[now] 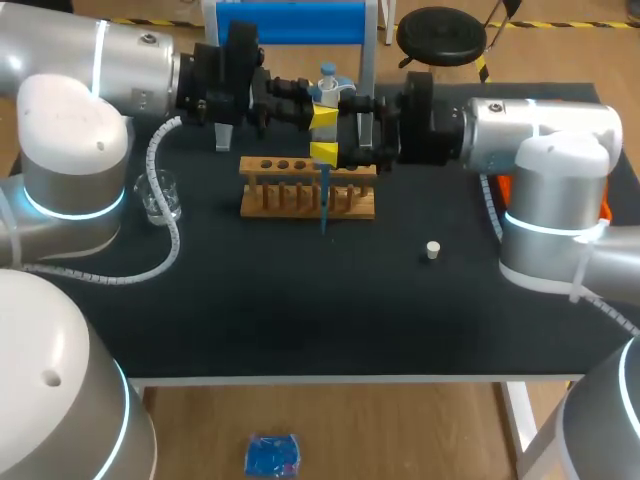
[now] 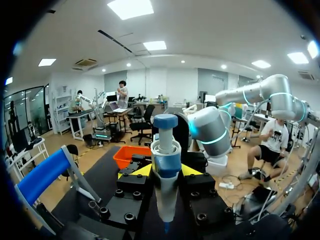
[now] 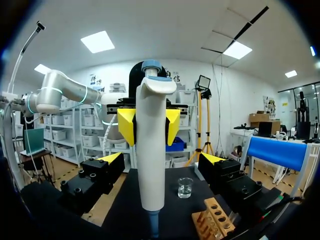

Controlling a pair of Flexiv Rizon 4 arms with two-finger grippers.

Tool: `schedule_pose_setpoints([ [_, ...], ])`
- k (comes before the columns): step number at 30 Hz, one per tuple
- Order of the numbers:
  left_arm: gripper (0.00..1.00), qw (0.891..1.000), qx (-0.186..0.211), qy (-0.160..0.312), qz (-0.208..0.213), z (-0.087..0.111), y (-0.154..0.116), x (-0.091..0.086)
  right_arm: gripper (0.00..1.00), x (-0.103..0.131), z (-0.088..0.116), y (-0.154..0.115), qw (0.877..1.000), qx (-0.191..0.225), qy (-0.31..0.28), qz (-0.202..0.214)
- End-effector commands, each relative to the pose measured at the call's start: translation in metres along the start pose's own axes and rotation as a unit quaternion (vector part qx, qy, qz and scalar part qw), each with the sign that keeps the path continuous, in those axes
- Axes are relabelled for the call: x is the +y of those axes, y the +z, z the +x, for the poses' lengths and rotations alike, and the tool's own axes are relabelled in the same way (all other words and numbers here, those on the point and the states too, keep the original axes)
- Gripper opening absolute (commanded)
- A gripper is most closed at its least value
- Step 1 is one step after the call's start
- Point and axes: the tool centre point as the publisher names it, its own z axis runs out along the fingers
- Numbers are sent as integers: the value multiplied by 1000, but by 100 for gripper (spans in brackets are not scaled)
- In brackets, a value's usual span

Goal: Invert the test tube, pick up the pipette, mount the tip to pipette, aspirate from beaker and dispense into the tube, eject the tip, return the pipette, and cap with the stopper.

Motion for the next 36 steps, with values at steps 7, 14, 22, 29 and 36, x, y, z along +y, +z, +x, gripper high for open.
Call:
schedule_pose_setpoints([
  [7, 0, 1000, 1, 0, 1, -1, 0, 0, 100, -3, 0, 4, 1000, -1, 2, 7],
  [14, 0, 1000, 1, 0, 1, -1, 0, 0, 100, -3, 0, 5, 1000, -4, 4, 5],
  [22, 0, 1000, 1, 0, 1, -1, 0, 0, 82, -3, -1, 6, 1000, -4, 5, 6],
  [29, 0, 1000, 1, 0, 1, -1, 0, 0, 27, -3, -2, 7, 1000, -4, 6, 6],
  [36, 0, 1000, 1, 0, 1, -1, 0, 0, 0, -3, -3, 7, 1000, -3, 4, 12],
])
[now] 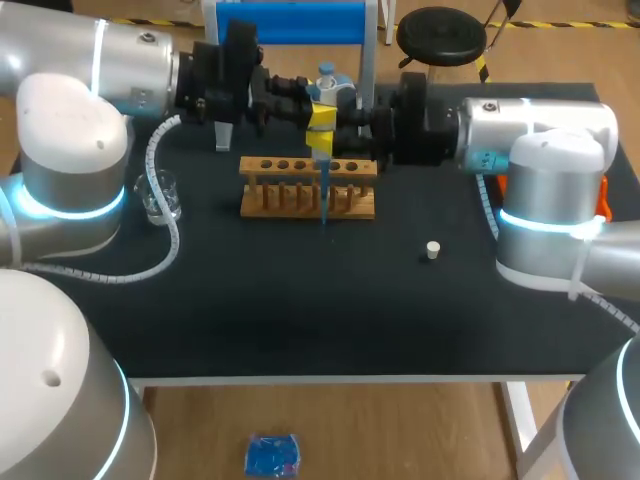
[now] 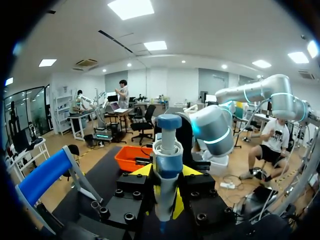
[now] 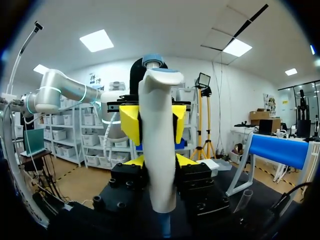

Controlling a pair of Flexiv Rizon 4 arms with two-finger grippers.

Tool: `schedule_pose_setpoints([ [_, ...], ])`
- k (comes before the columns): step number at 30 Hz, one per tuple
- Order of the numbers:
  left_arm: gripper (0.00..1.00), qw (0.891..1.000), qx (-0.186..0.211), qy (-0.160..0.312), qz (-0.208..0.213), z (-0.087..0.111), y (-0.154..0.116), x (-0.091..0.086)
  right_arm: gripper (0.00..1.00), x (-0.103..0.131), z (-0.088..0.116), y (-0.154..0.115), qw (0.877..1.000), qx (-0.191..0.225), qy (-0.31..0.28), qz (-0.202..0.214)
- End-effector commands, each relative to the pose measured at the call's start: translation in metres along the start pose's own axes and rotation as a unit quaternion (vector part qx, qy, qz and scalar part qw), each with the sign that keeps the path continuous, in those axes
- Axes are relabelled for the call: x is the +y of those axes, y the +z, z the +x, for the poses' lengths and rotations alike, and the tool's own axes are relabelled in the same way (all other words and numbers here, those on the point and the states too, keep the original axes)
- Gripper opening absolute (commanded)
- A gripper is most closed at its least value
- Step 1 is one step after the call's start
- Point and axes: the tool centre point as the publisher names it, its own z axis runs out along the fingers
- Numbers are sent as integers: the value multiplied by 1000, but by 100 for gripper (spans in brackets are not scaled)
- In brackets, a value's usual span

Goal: Invert the test tube, pick up the pipette, mount the tip to pipette, aspirate from beaker and dispense into the tube, eject the tip, return the pipette, and cap with the stopper.

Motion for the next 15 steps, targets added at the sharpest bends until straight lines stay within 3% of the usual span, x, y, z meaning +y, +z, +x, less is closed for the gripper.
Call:
schedule_pose_setpoints([
  [1, 0, 1000, 3, 0, 1, 4, 1, 0, 0, 0, -5, 1, 1000, -2, 0, 4],
  [15, 0, 1000, 3, 0, 1, 4, 1, 0, 0, -2, -4, 5, 1000, 6, 0, 24],
])
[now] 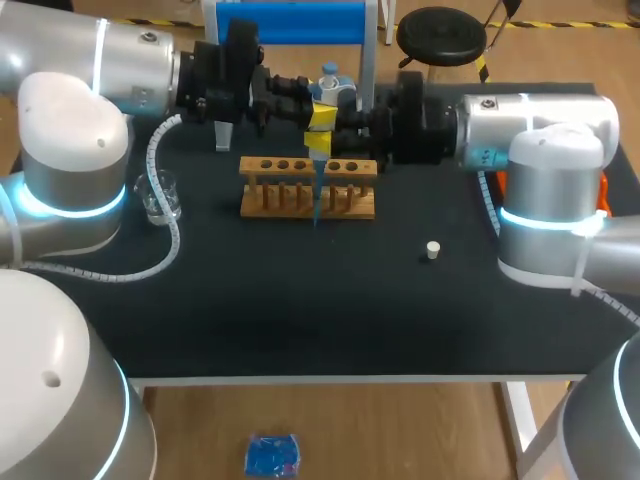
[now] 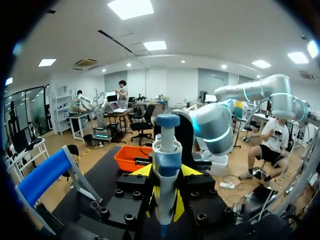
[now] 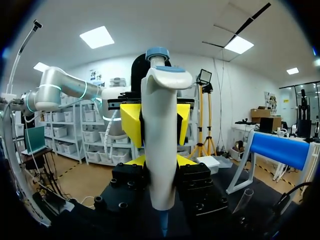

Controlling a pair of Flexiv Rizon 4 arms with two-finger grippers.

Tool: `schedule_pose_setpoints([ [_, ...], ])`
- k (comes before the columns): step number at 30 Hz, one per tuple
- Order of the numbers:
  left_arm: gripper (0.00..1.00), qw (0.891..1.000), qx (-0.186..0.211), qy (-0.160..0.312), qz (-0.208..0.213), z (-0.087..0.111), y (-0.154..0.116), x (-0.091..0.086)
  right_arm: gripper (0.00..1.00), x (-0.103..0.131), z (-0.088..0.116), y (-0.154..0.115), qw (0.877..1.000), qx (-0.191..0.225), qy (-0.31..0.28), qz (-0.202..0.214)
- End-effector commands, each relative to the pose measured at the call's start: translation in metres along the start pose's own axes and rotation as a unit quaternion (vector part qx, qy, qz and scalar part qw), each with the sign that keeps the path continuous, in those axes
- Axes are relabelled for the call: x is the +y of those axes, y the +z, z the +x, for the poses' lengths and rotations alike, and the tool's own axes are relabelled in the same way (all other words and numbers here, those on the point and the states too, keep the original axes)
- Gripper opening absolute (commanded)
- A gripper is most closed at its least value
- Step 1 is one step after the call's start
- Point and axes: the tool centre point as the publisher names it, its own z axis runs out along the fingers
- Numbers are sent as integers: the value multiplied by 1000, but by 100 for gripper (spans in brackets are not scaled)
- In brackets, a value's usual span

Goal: Invert the test tube, pick up the pipette, mount the tip to pipette, aspirate from beaker and dispense into the tube, eject the tip, return the pipette, and cap with the stopper.

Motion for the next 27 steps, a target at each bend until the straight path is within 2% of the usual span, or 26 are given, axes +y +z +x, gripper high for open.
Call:
schedule_pose_setpoints([
  [1, 0, 1000, 1, 0, 1, 4, 0, -1, 0, 1, -5, 4, 1000, 1, 1, 4],
  [27, 0, 1000, 1, 0, 1, 4, 0, -1, 0, 2, -7, -4, 1000, -17, 5, -17],
])
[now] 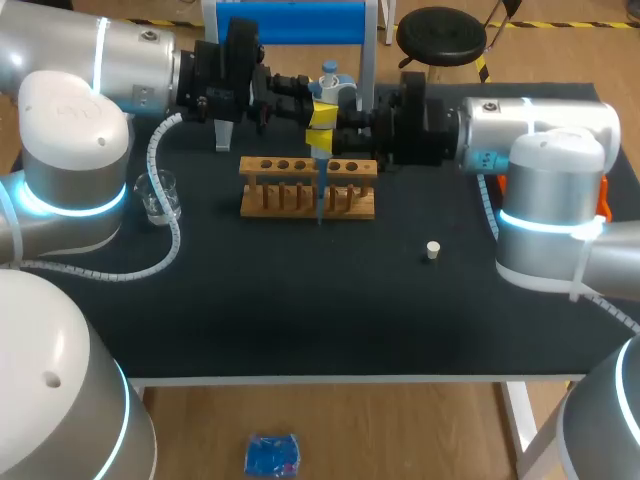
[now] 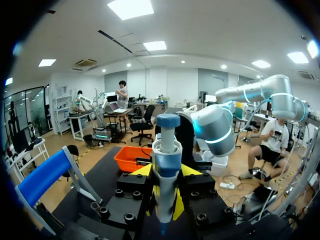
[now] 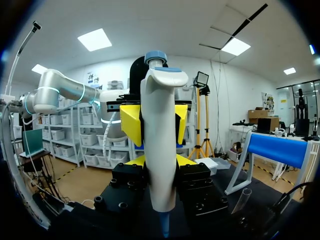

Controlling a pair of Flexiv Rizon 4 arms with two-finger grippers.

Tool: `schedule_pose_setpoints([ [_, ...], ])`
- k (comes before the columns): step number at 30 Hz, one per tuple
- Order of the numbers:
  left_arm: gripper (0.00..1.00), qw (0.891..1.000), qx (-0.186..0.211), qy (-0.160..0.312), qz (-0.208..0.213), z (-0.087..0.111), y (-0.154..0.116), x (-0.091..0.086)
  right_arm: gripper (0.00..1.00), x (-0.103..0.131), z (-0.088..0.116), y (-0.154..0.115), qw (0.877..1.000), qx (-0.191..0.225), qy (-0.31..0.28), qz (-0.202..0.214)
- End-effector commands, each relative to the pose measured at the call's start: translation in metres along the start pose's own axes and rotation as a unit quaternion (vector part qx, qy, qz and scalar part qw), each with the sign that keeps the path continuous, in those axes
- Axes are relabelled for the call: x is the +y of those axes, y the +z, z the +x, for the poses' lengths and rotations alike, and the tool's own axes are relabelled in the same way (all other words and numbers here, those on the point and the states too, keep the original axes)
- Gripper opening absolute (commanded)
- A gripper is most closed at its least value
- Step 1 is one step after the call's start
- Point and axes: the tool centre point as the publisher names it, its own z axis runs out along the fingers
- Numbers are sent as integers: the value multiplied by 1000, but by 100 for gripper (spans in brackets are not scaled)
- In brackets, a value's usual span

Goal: Invert the test tube, pick up the pipette, mount the tip to pipette, aspirate from beaker and dispense into the tube, eject the tip, return the pipette, and cap with the stopper.

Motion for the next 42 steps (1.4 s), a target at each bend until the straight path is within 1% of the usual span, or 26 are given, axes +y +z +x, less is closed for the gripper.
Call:
schedule_pose_setpoints([
  [1, 0, 1000, 1, 0, 0, 5, -1, 1, 0, 0, -5, -1, 1000, -4, 0, -2],
  [8, 0, 1000, 1, 0, 0, 5, -1, 1, 0, -1, -5, -1, 1000, -2, 0, 1],
  [9, 44, 1000, 1, 0, 0, 5, -1, 1, 0, -2, -5, 0, 1000, -2, 1, 1],
  [10, 100, 1000, 1, 0, 0, 5, -1, 1, 0, -2, -5, 0, 1000, -1, 1, 2],
  [18, 100, 1000, 1, 0, 0, 5, -1, 1, 0, -3, -6, 1, 1000, 3, 2, 10],
  [21, 100, 1000, 1, 0, 0, 5, -1, 1, 0, -3, -11, -3, 1000, 9, 2, 27],
  [22, 100, 1000, 1, 0, 0, 5, -1, 1, 0, -3, -15, -7, 999, 13, 6, 34],
  [25, 100, 1000, 1, 0, 0, 5, -1, 1, 0, -3, -27, -24, 999, 19, 13, 48],
  [31, 100, 1000, 1, 0, 0, 5, -1, 1, 0, 1, -50, -65, 998, 28, 29, 53],
  [32, 100, 1000, 1, 0, 0, 5, -1, 1, 0, 2, -53, -73, 998, 25, 28, 52],
  [33, 100, 1000, 1, 0, 0, 5, -1, 1, 0, 3, -56, -79, 998, 34, 25, 51],
  [35, 100, 1000, 1, 0, 0, 5, -1, 1, 0, 6, -61, -92, 998, 34, 15, 53],
  [39, 100, 1000, 1, 0, 0, 5, -1, 1, 0, 12, -72, -120, 996, 63, -2, 61],
  [42, 100, 1000, 1, 0, 0, 5, -1, 1, 0, 17, -79, -140, 995, 70, -16, 63],
])
